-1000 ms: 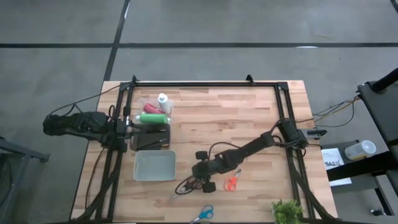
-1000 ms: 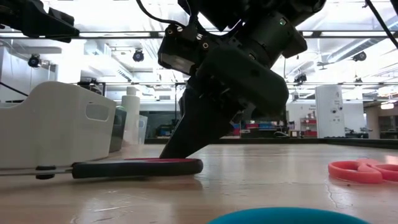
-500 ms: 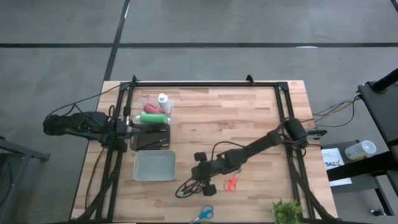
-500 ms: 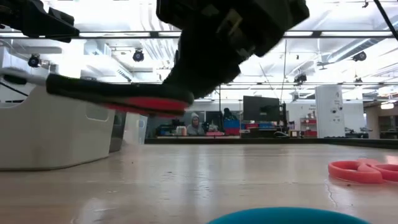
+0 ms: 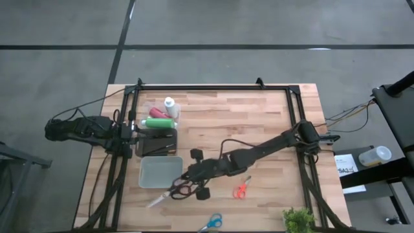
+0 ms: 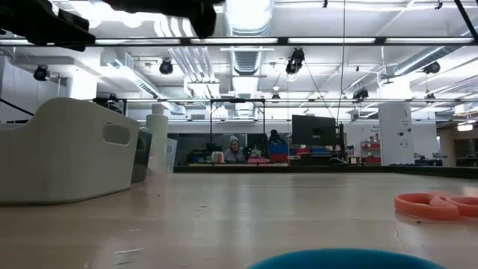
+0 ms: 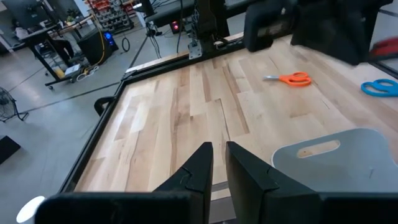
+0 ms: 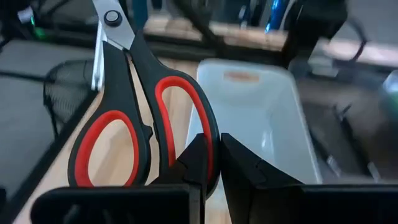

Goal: Pick & Place Paint Supplies
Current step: Put the black scissors into the gray bin

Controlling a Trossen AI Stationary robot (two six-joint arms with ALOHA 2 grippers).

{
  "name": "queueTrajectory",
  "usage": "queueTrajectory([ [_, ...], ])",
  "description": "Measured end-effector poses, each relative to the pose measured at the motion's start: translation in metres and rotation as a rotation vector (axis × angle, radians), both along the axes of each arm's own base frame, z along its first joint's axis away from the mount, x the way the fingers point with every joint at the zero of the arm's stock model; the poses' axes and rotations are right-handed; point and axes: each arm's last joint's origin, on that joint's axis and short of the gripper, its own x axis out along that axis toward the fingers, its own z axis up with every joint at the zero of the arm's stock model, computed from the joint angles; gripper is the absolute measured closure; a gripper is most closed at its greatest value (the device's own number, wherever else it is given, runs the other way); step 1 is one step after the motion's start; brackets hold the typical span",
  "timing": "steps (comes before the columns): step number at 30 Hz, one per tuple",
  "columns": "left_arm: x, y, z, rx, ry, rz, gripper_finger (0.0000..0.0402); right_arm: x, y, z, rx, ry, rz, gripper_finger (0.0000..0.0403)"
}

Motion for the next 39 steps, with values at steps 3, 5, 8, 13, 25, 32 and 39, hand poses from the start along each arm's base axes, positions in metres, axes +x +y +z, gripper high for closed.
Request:
queueTrajectory([
  [3, 0.0, 0.0, 0.0, 0.0, 0.0, 0.0, 0.0351, 0.004, -0.006, 0.007, 0.004, -0.019, -0.015, 0.0378],
  [5, 0.0, 0.0, 0.0, 0.0, 0.0, 0.0, 0.0351, 0.007, -0.013, 0.008, 0.009, -0.028, -0.033, 0.0378],
  [8, 0.0, 0.0, 0.0, 0.0, 0.0, 0.0, 0.0351, 0.014, -0.022, 0.008, 0.021, -0.076, -0.06, 0.0378],
  [13, 0.0, 0.0, 0.0, 0.0, 0.0, 0.001, 0.0351, 0.026, -0.029, -0.018, 0.018, -0.064, -0.07, 0.0378],
  [25, 0.0, 0.0, 0.0, 0.0, 0.0, 0.001, 0.0351, 0.051, -0.045, -0.057, 0.033, 0.012, -0.134, 0.0378],
  [32, 0.0, 0.0, 0.0, 0.0, 0.0, 0.001, 0.0351, 0.061, -0.052, -0.08, 0.022, 0.107, -0.166, 0.0378],
  [39, 0.0, 0.0, 0.0, 0.0, 0.001, 0.0, 0.0351, 0.062, -0.053, -0.083, 0.013, 0.132, -0.17, 0.0378],
])
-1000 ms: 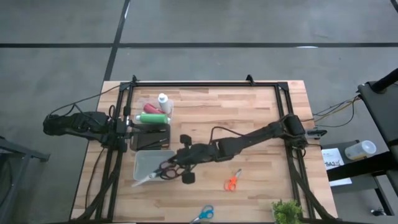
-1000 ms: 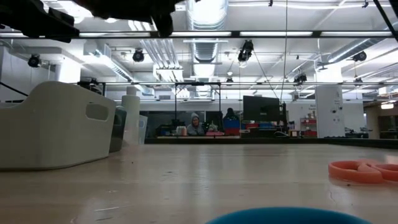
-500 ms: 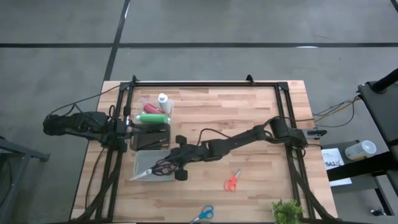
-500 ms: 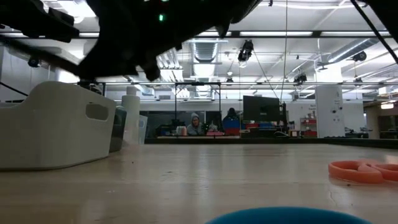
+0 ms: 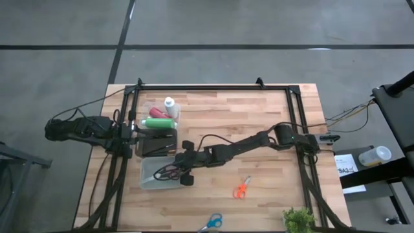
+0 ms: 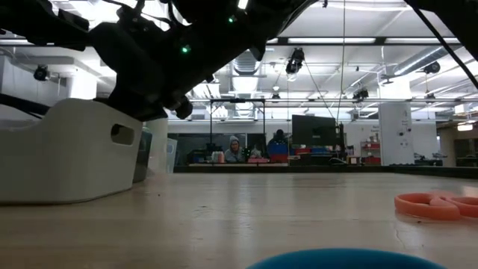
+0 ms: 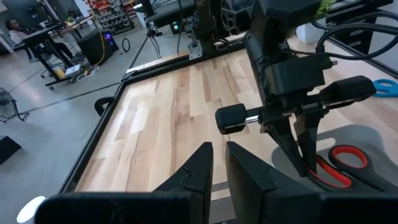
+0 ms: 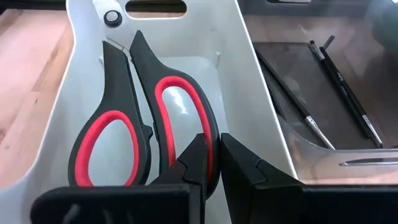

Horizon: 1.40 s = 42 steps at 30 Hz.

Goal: Pick & Place Paint Supplies
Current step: Put the black scissors into the gray bin, then put the blue scissors into the gray bin

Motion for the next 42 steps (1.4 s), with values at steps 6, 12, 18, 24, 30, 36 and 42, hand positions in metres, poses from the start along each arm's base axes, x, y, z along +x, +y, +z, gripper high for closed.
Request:
queueTrajectory([
  [6, 0.0, 0.0, 0.0, 0.0, 0.0, 0.0, 0.0351, 0.0, 0.0, 0.0, 0.025, 0.0, -0.016, 0.0378],
  [12, 0.0, 0.0, 0.0, 0.0, 0.0, 0.0, 0.0351, 0.0, 0.001, 0.0, 0.04, 0.002, -0.02, 0.0378],
  [18, 0.0, 0.0, 0.0, 0.0, 0.0, 0.0, 0.0351, -0.001, 0.001, -0.001, 0.045, 0.004, -0.013, 0.0363],
  [24, 0.0, 0.0, 0.0, 0.0, 0.0, 0.0, 0.0351, 0.0, 0.001, 0.0, 0.056, -0.001, -0.02, 0.0306],
  [30, 0.0, 0.0, 0.0, 0.0, 0.0, 0.0, 0.0351, 0.0, 0.001, 0.002, 0.07, -0.013, -0.027, 0.0293],
  [36, 0.0, 0.0, 0.0, 0.0, -0.001, 0.0, 0.0351, -0.005, 0.013, 0.024, 0.041, -0.057, 0.02, 0.0292],
  [42, 0.0, 0.0, 0.0, 0.0, -0.001, 0.0, 0.0351, -0.021, 0.043, 0.058, -0.037, -0.096, 0.14, 0.0292],
])
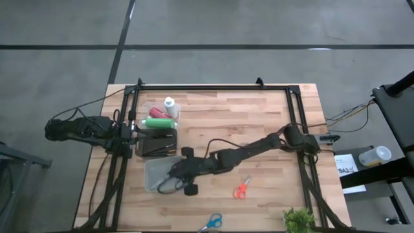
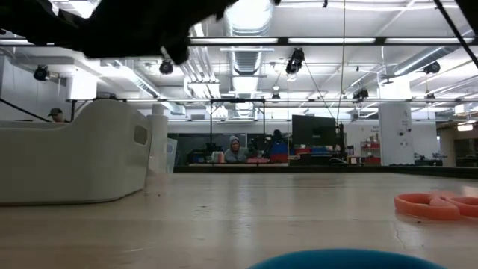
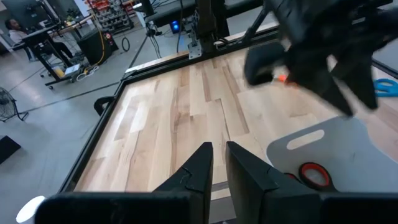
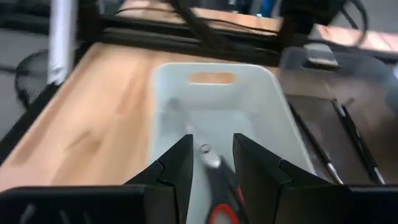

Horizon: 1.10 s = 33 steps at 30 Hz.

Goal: Pick & Place Paint Supplies
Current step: Put the blue scissors into the gray bin

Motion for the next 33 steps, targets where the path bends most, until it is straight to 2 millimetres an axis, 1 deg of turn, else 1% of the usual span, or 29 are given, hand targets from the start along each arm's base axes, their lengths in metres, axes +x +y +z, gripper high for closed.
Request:
queueTrajectory([
  [4, 0.0, 0.0, 0.0, 0.0, 0.0, 0.0, 0.0351, -0.019, 0.03, 0.013, -0.083, 0.04, 0.109, 0.0292],
  [9, 0.0, 0.0, 0.0, 0.0, 0.0, 0.0, 0.0351, -0.044, 0.061, 0.012, -0.176, 0.155, 0.169, 0.0292],
  [11, 0.0, 0.0, 0.0, 0.0, 0.0, 0.0, 0.0351, -0.052, 0.071, 0.014, -0.175, 0.174, 0.15, 0.0292],
  [14, 0.0, 0.0, 0.0, 0.0, 0.0, 0.0, 0.0351, -0.065, 0.086, 0.014, -0.156, 0.197, 0.057, 0.0291],
  [19, 0.0, 0.0, 0.0, 0.0, 0.0, 0.0, 0.0351, -0.091, 0.107, 0.0, -0.214, 0.289, -0.052, 0.0291],
  [22, 0.0, 0.0, 0.0, 0.0, 0.0, 0.0, 0.0351, -0.105, 0.113, -0.01, -0.253, 0.332, -0.07, 0.0291],
  [26, 0.0, 0.0, 0.0, 0.0, 0.0, 0.0, 0.0351, -0.111, 0.112, -0.012, -0.189, 0.374, -0.092, 0.0291],
  [29, 0.0, 0.0, 0.0, 0.0, 0.0, 0.0, 0.0351, -0.111, 0.108, -0.013, -0.112, 0.433, -0.086, 0.0291],
  [33, 0.0, 0.0, 0.0, 0.0, 0.0, 0.0, 0.0351, -0.109, 0.103, -0.016, -0.072, 0.483, -0.07, 0.0291],
])
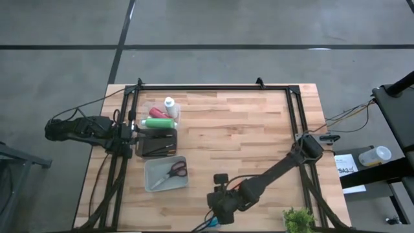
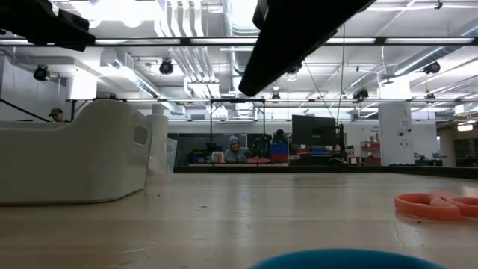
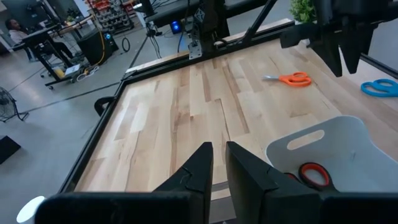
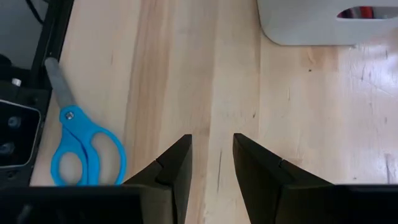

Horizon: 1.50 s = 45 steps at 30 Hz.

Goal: Pick & Place Paint Supplies
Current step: Put the blue scissors into the gray bin

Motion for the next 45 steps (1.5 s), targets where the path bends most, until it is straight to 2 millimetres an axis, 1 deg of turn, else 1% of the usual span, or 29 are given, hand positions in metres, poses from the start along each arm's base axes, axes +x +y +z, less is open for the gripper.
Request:
queueTrajectory([
  [12, 0.0, 0.0, 0.0, 0.0, 0.0, 0.0, 0.0351, -0.001, 0.001, 0.0, 0.037, 0.029, 0.046, 0.0291],
  [15, 0.0, 0.0, 0.0, 0.0, 0.0, 0.0, 0.0351, -0.002, 0.004, 0.0, 0.054, 0.033, 0.061, 0.0291],
  [18, 0.0, 0.0, 0.0, 0.0, 0.0, 0.0, 0.0351, -0.005, 0.012, -0.001, 0.077, 0.019, 0.064, 0.0291],
  [23, 0.0, 0.0, 0.0, 0.0, 0.0, 0.0, 0.0351, -0.016, 0.027, -0.013, 0.123, -0.001, 0.056, 0.0291],
  [28, 0.0, 0.0, 0.0, 0.0, 0.0, 0.0, 0.0351, -0.026, 0.035, -0.022, 0.102, -0.022, 0.018, 0.0291],
  [31, 0.0, 0.0, 0.0, 0.0, 0.0, 0.0, 0.0351, -0.029, 0.036, -0.027, 0.101, -0.038, -0.026, 0.0291],
  [33, 0.0, 0.0, 0.0, 0.0, 0.0, 0.0, 0.0351, -0.029, 0.036, -0.031, 0.133, -0.059, -0.052, 0.0291],
  [36, 0.0, 0.0, 0.0, 0.0, 0.0, 0.0, 0.0351, -0.029, 0.04, -0.039, 0.2, -0.109, -0.035, 0.0291],
  [38, 0.0, 0.0, 0.0, 0.0, 0.0, 0.0, 0.0351, -0.032, 0.041, -0.045, 0.205, -0.13, -0.032, 0.0291],
  [45, 0.0, 0.0, 0.0, 0.0, 0.0, 0.0, 0.0351, -0.041, 0.034, -0.064, 0.206, -0.11, -0.066, 0.0291],
])
